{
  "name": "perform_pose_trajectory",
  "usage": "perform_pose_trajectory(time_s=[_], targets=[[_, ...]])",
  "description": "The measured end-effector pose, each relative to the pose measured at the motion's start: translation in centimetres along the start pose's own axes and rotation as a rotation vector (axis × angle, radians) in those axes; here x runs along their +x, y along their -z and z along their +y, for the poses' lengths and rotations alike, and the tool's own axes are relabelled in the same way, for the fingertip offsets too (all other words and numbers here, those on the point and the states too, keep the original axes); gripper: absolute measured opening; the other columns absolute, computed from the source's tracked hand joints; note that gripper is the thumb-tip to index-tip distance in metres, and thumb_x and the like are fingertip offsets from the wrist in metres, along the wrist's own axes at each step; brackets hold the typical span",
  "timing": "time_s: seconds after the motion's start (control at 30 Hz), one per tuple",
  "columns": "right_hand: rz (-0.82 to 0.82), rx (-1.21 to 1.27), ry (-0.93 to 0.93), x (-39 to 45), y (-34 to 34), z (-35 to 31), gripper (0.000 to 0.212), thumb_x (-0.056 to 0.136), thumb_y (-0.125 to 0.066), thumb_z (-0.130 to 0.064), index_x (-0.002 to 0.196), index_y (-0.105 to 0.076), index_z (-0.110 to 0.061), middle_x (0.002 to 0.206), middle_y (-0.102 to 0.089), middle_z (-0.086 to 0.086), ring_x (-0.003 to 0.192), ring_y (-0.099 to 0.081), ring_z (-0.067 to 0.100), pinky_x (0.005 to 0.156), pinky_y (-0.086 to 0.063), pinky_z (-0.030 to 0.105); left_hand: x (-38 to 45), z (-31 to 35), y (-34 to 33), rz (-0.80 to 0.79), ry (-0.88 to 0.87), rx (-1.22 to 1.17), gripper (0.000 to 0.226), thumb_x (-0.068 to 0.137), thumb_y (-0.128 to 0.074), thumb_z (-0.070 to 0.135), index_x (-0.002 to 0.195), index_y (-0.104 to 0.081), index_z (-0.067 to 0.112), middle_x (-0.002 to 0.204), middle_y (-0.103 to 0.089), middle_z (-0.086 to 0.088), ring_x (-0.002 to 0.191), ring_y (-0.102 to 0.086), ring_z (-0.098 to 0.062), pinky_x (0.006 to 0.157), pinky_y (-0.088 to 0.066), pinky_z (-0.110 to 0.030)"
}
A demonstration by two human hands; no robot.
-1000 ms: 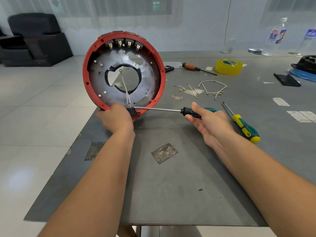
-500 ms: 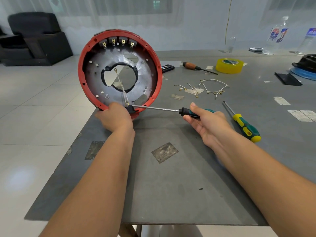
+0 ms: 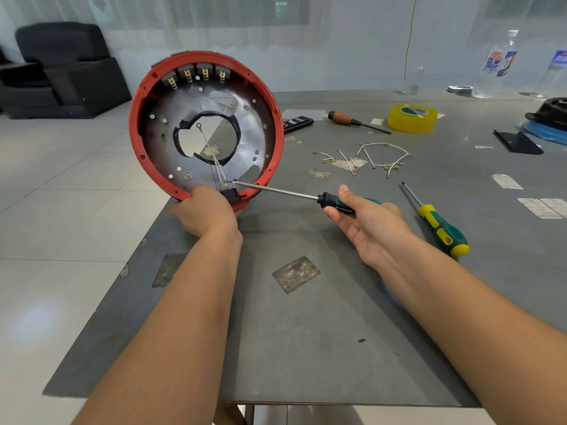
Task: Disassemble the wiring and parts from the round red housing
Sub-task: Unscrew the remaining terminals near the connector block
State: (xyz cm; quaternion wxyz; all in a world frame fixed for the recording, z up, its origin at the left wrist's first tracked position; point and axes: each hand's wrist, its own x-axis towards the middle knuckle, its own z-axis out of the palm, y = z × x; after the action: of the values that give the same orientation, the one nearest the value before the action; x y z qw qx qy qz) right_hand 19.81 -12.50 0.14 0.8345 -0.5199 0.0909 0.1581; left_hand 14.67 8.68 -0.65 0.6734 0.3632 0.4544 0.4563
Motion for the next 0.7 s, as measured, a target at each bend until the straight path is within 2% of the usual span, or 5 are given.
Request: perform_pose_trajectory(time_s=[0.13,0.3,0.5,0.6,0.7], targets=[[-0.024,-0.002,0.01,0.0,-0.5,0.2,0.037,0.086,-0.081,-0.011,0.107,-0.055,0.005,0.109,-0.071,0.026,0.071,-0.077,0.028,0.06,-0.063,0.027,-0.2,-0.1,0.1,-0.009,0.0,0.01,0.031,0.094,-0.044,0.018,0.122,-0.055,0.011,0.117,-0.068,-0.015,0.102,-0.071,-0.038,0.086,-0.062,-0.055],[-0.025,0.01,0.033,0.2,-0.1,0.0,0.055,0.086,-0.082,-0.012,0.127,-0.05,0.008,0.109,-0.072,0.025,0.074,-0.077,0.027,0.058,-0.061,0.025,-0.3,0.0,0.2,-0.046,0.013,0.009,0.03,0.092,-0.047,0.015,0.12,-0.054,0.013,0.117,-0.068,-0.013,0.103,-0.07,-0.037,0.088,-0.061,-0.055],[-0.001,-0.009,0.054,1.1,1.0,-1.5,0.056,0.083,-0.085,-0.012,0.122,-0.045,-0.01,0.094,-0.077,0.021,0.074,-0.078,0.028,0.053,-0.058,0.024,-0.5,0.0,0.6,-0.1,-0.001,-0.021,0.03,0.092,-0.049,0.018,0.122,-0.049,0.016,0.12,-0.067,-0.014,0.106,-0.071,-0.036,0.091,-0.061,-0.056],[0.02,-0.092,0.107,1.7,1.8,-2.4,0.057,0.081,-0.085,-0.013,0.121,-0.044,-0.018,0.094,-0.077,0.02,0.067,-0.076,0.026,0.053,-0.057,0.025,-0.3,0.1,0.9,-0.154,0.025,-0.06,0.021,0.092,-0.05,0.014,0.113,-0.047,0.018,0.121,-0.068,-0.018,0.102,-0.073,-0.036,0.079,-0.065,-0.057],[0.038,-0.229,0.166,2.2,2.4,-2.8,0.07,0.079,-0.085,-0.015,0.132,-0.04,-0.023,0.103,-0.072,0.02,0.067,-0.076,0.026,0.054,-0.057,0.026,-0.5,0.2,1.5,-0.221,0.071,-0.16,0.023,0.093,-0.05,0.006,0.112,-0.045,0.017,0.106,-0.063,-0.013,0.087,-0.073,-0.03,0.068,-0.066,-0.054]])
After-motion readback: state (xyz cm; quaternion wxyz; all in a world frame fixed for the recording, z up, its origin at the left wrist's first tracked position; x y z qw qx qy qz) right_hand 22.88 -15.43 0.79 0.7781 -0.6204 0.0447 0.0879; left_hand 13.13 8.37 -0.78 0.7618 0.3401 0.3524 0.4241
